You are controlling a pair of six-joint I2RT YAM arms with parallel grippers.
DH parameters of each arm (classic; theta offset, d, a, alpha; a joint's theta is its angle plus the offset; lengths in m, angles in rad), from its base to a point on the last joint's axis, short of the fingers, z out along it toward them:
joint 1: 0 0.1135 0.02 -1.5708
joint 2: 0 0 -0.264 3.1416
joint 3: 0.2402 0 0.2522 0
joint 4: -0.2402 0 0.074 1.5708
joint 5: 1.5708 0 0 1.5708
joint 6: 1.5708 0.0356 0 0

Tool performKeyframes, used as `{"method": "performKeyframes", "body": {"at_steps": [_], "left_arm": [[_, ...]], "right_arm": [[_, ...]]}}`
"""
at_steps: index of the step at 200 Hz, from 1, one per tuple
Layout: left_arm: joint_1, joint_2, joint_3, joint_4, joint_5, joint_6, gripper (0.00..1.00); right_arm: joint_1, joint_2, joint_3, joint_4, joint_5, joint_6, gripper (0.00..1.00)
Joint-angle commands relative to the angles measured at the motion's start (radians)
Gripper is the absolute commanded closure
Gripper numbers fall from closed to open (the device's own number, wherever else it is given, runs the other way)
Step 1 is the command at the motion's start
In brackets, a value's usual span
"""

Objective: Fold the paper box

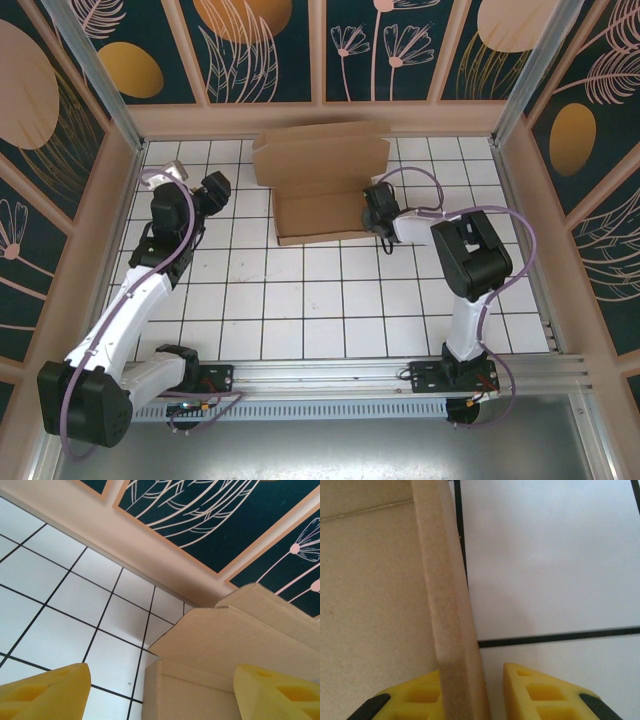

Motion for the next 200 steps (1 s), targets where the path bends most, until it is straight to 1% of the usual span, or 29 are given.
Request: {"method": "performKeyframes", "body": {"at_steps": [1,27,36,49,55,61,66,78,91,99,109,120,130,138,145,154,156,172,177,183,191,200], "left_arm": [[0.004,0.000,-0.010,0.043,-0.004,0.011,0.24],[0.003,0.000,-0.019,0.025,-0.098,-0.014,0.23],[0.004,-0.007,-0.035,0.014,-0.144,-0.063,0.24],[0.004,-0.032,-0.071,0.008,-0.223,-0.181,0.27],[0.004,-0.046,-0.097,0.023,-0.239,-0.223,0.27],[0.004,-0.061,-0.128,0.063,-0.234,-0.225,0.27],[0.004,-0.075,-0.155,0.103,-0.215,-0.197,0.27],[0.003,-0.110,-0.211,0.221,-0.123,-0.062,0.24],[0.004,-0.135,-0.248,0.276,-0.081,-0.029,0.22],[0.004,-0.137,-0.253,0.294,-0.050,0.005,0.21],[0.004,-0.121,-0.234,0.291,0.016,0.082,0.19],[0.003,-0.087,-0.202,0.291,0.116,0.159,0.19],[0.003,-0.050,-0.197,0.355,0.242,0.226,0.24],[0.004,-0.004,-0.171,0.375,0.285,0.233,0.25],[0.003,0.045,-0.133,0.371,0.324,0.260,0.27],[0.003,0.114,-0.077,0.366,0.377,0.326,0.30],[0.003,0.128,-0.068,0.365,0.384,0.338,0.30],[0.003,0.230,-0.011,0.393,0.391,0.427,0.28],[0.004,0.262,0.008,0.397,0.378,0.452,0.27],[0.005,0.299,0.033,0.393,0.363,0.485,0.27],[0.009,0.342,0.057,0.407,0.357,0.518,0.26],[0.025,0.391,0.074,0.446,0.386,0.526,0.25]], "right_arm": [[0.030,-0.067,-0.046,0.004,0.040,0.078,0.73],[0.045,-0.102,-0.080,0.009,0.048,0.090,0.73],[0.045,-0.113,-0.094,0.016,0.035,0.094,0.73],[0.049,-0.125,-0.115,0.025,0.020,0.099,0.73],[0.052,-0.128,-0.130,0.039,0.007,0.095,0.73],[0.057,-0.130,-0.144,0.049,-0.006,0.089,0.73],[0.061,-0.132,-0.153,0.053,-0.009,0.086,0.73],[0.066,-0.140,-0.176,0.064,-0.025,0.084,0.72],[0.067,-0.160,-0.199,0.077,-0.045,0.080,0.71],[0.064,-0.180,-0.209,0.087,-0.062,0.071,0.69],[0.064,-0.217,-0.215,0.098,-0.078,0.027,0.63],[0.062,-0.284,-0.223,0.128,-0.089,-0.030,0.53],[0.052,-0.354,-0.230,0.159,-0.127,-0.065,0.46],[0.041,-0.407,-0.242,0.204,-0.174,-0.087,0.42],[0.034,-0.444,-0.253,0.248,-0.229,-0.120,0.42],[0.030,-0.479,-0.251,0.287,-0.233,-0.156,0.42],[0.030,-0.483,-0.247,0.292,-0.251,-0.163,0.42],[0.031,-0.503,-0.221,0.347,-0.356,-0.242,0.41],[0.033,-0.504,-0.219,0.374,-0.384,-0.242,0.39],[0.034,-0.496,-0.219,0.424,-0.421,-0.218,0.39],[0.033,-0.483,-0.222,0.477,-0.477,-0.181,0.47],[0.033,-0.476,-0.226,0.536,-0.542,-0.193,0.52]]}}
